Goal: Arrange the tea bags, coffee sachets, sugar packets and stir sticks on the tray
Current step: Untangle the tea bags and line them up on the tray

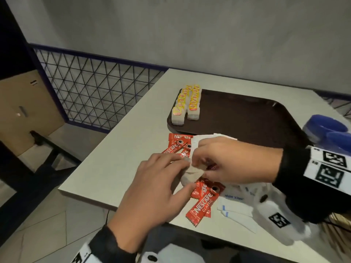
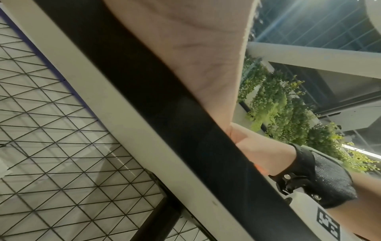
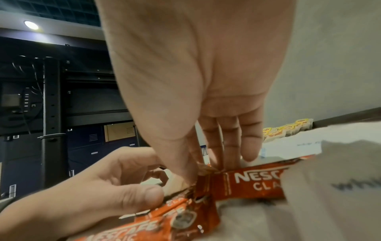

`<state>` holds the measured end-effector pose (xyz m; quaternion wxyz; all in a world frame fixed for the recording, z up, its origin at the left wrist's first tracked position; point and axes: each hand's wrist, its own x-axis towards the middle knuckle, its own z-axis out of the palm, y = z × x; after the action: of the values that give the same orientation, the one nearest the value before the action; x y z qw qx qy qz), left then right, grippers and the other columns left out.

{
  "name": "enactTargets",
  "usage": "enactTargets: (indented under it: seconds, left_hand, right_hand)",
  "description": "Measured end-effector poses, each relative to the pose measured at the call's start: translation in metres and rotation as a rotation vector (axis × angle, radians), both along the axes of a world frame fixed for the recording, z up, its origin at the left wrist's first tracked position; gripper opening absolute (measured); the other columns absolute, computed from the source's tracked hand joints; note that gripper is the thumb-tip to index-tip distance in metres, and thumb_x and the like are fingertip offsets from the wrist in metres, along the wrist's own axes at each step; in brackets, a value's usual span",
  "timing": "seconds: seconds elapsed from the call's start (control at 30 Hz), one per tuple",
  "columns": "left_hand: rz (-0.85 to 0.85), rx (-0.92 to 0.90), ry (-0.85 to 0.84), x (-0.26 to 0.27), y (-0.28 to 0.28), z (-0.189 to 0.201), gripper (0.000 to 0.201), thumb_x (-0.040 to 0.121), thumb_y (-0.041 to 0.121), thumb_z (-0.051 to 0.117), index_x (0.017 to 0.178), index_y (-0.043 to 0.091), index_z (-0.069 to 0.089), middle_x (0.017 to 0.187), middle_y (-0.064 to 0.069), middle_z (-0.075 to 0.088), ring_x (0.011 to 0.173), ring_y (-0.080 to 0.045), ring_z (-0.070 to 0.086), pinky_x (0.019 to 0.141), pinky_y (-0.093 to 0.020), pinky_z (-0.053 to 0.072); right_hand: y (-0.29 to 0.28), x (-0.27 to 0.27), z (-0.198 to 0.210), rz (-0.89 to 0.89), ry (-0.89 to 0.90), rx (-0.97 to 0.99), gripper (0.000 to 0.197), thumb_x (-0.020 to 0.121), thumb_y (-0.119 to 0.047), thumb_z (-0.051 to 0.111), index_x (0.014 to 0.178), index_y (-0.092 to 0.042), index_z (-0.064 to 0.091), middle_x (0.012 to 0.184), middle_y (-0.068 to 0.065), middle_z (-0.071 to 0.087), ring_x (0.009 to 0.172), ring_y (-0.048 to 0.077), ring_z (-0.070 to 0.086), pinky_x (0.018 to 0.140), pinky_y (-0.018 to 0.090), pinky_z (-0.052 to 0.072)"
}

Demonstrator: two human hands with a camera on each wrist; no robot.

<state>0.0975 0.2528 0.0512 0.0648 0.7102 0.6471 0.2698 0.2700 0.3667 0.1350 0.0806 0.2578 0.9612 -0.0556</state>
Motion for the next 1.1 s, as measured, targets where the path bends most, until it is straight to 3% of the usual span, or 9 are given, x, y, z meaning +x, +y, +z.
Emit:
enactTargets:
  seconds: [0.13,0.27,0.4,0.47,0.57,0.7,0.8,0.93,1.1]
  left_hand:
    - [0.037,0.015,-0.054,0.0,-0.001,0.002,0.052,0.085,0.069,0.052,0.129,0.043,0.056,0.124,0.028,0.048,0.121,0.002,0.039,0.098,-0.024,0.037]
    - [0.027,0.079,-0.188,-0.004,-0.001,0.003,0.043,0.09,0.063,0.056,0.129,0.043,0.056,0.125,0.03,0.051,0.124,0.002,0.045,0.097,-0.019,0.041]
    - [0.022,0.132,-0.512,-0.006,-0.004,0.005,0.013,0.094,0.044,0.064,0.105,0.04,0.069,0.097,0.023,0.069,0.095,-0.004,0.065,0.074,-0.018,0.048]
    - [0.008,0.103,-0.654,-0.008,-0.005,0.006,0.011,0.094,0.044,0.063,0.096,0.037,0.071,0.086,0.014,0.071,0.083,-0.011,0.067,0.067,-0.028,0.052]
    - [-0.01,0.087,-0.819,-0.011,-0.004,0.007,0.012,0.095,0.04,0.065,0.094,0.03,0.073,0.085,0.002,0.073,0.082,-0.024,0.068,0.074,-0.051,0.057]
    - [-0.01,0.106,-1.004,-0.016,-0.002,0.008,0.013,0.089,0.036,0.064,0.089,0.029,0.075,0.083,0.002,0.075,0.072,-0.009,0.065,0.066,-0.026,0.05]
    - [0.005,0.126,-1.045,-0.021,0.0,0.007,0.017,0.088,0.037,0.062,0.085,0.025,0.074,0.079,0.003,0.073,0.07,-0.006,0.063,0.063,-0.019,0.047]
    - [0.012,0.134,-1.053,-0.024,0.002,0.006,0.018,0.091,0.037,0.064,0.084,0.024,0.073,0.075,0.005,0.07,0.067,-0.006,0.059,0.063,-0.019,0.047]
    - [0.0,0.092,-1.064,-0.022,0.0,0.007,0.029,0.096,0.041,0.057,0.085,0.016,0.069,0.074,0.0,0.062,0.068,-0.013,0.055,0.059,-0.037,0.054]
  right_hand:
    - [-0.004,0.001,0.002,0.033,0.157,0.023,0.011,0.097,-0.031,0.061,0.105,-0.03,0.068,0.095,-0.014,0.055,0.086,0.003,0.052,0.075,0.017,0.04]
    - [-0.005,-0.006,0.01,0.077,0.34,-0.008,0.012,0.098,-0.03,0.062,0.104,-0.024,0.071,0.093,-0.01,0.061,0.086,0.006,0.056,0.077,0.024,0.046]
    - [-0.007,-0.018,0.016,0.038,0.436,-0.15,0.01,0.097,-0.028,0.066,0.103,-0.025,0.074,0.088,-0.014,0.068,0.082,0.002,0.062,0.072,0.018,0.049]
    - [-0.005,-0.024,0.017,-0.019,0.47,-0.254,0.01,0.097,-0.028,0.067,0.102,-0.025,0.074,0.086,-0.01,0.07,0.077,0.004,0.064,0.068,0.022,0.052]
    - [-0.001,-0.029,0.017,-0.112,0.556,-0.469,0.014,0.096,-0.029,0.068,0.106,-0.021,0.073,0.087,0.001,0.073,0.069,0.007,0.062,0.064,0.028,0.054]
    - [0.003,-0.024,0.02,-0.264,0.711,-0.738,0.022,0.091,-0.033,0.07,0.107,-0.018,0.073,0.094,0.004,0.074,0.077,0.014,0.067,0.066,0.032,0.055]
    - [0.003,-0.021,0.019,-0.303,0.705,-0.822,0.033,0.082,-0.034,0.078,0.111,-0.019,0.072,0.096,0.007,0.075,0.08,0.019,0.069,0.072,0.036,0.057]
    - [-0.006,-0.028,0.009,-0.302,0.685,-0.88,0.036,0.079,-0.021,0.083,0.112,-0.014,0.07,0.09,0.014,0.074,0.077,0.027,0.069,0.074,0.041,0.058]
    - [-0.011,-0.034,0.007,-0.324,0.732,-0.838,0.021,0.086,-0.007,0.078,0.106,-0.007,0.071,0.084,0.015,0.075,0.072,0.024,0.072,0.073,0.039,0.059]
